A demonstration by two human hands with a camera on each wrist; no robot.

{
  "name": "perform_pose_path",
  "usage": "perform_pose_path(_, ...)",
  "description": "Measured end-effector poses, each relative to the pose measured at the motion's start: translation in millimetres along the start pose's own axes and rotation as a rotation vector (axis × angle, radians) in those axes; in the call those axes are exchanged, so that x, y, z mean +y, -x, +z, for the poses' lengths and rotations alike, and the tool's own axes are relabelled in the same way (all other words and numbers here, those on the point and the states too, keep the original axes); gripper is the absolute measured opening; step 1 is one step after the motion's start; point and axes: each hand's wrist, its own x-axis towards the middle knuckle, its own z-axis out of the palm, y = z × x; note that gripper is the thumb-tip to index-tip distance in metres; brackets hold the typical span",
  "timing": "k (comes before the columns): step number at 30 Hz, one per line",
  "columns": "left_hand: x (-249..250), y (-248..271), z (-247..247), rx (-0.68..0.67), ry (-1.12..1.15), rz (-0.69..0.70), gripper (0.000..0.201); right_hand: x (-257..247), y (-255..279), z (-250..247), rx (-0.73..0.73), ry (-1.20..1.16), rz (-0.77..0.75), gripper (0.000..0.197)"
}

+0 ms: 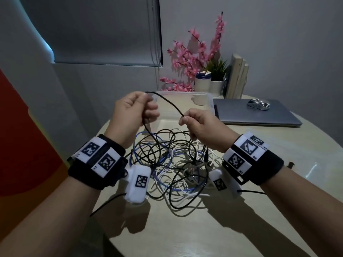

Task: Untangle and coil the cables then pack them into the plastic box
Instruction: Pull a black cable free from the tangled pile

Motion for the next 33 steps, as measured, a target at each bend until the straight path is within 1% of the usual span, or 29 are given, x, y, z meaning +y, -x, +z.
perform_pose_path(2,2,-10,-10,0.105,0.020,0.001,0.026,7,2,0,-0.014,-0.022,0.046,0.023)
perform_pose_path(4,-2,-17,-20,0.170,-0.061,-0.020,0.026,13,3,1,-0.021,-0.054,0.082,0.026)
perform_pose_path(6,-13,-20,-26,0.183,-0.273,-0.056,0.026,13,4,0,-0.003,-0.120,0.097,0.029)
perform_pose_path(8,-23,-16,-27,0.145,-0.511,-0.082,0.023,6,5,-2,0.026,-0.324,0.091,0.030)
perform_pose_path(11,-34,-1,-21,-0.013,-0.761,-0.105,0.023,-9,5,-8,0.040,-0.700,0.020,0.025)
perform_pose_path(13,-44,10,-12,-0.148,-0.839,-0.131,0.025,-15,3,-9,0.058,-0.802,-0.022,0.022)
perform_pose_path(16,-54,24,-1,-0.422,-0.897,-0.083,0.024,-21,2,-6,0.099,-0.862,-0.061,0.022)
perform_pose_path(17,-53,28,2,-0.514,-0.886,-0.066,0.023,-22,1,-5,0.120,-0.890,-0.057,0.022)
perform_pose_path(19,-47,34,5,-0.652,-0.799,-0.084,0.021,-19,0,-3,0.166,-0.932,-0.016,0.020)
perform_pose_path(20,-43,35,4,-0.705,-0.737,-0.099,0.020,-16,0,-2,0.186,-0.908,0.007,0.019)
perform_pose_path(21,-39,35,2,-0.742,-0.673,-0.100,0.019,-13,0,-1,0.198,-0.827,0.033,0.018)
perform_pose_path(22,-35,33,0,-0.759,-0.638,-0.078,0.019,-9,0,0,0.198,-0.681,0.055,0.017)
perform_pose_path(23,-30,30,-3,-0.749,-0.630,-0.037,0.019,-6,1,2,0.177,-0.501,0.067,0.017)
perform_pose_path(24,-24,27,-7,-0.707,-0.645,0.012,0.016,-4,3,3,0.128,-0.347,0.076,0.017)
perform_pose_path(25,-18,22,-10,-0.638,-0.671,0.064,0.011,-4,6,4,0.068,-0.253,0.093,0.017)
perform_pose_path(27,-7,14,-13,-0.481,-0.721,0.168,0.009,-9,13,8,-0.045,-0.231,0.123,0.015)
perform_pose_path(28,-5,11,-15,-0.414,-0.729,0.194,0.008,-11,15,11,-0.078,-0.246,0.117,0.016)
perform_pose_path(31,-9,2,-19,-0.204,-0.708,0.228,0.005,-15,16,15,-0.087,-0.268,0.059,0.022)
perform_pose_path(33,-15,-2,-23,-0.067,-0.685,0.242,0.006,-15,17,16,-0.103,-0.227,0.050,0.023)
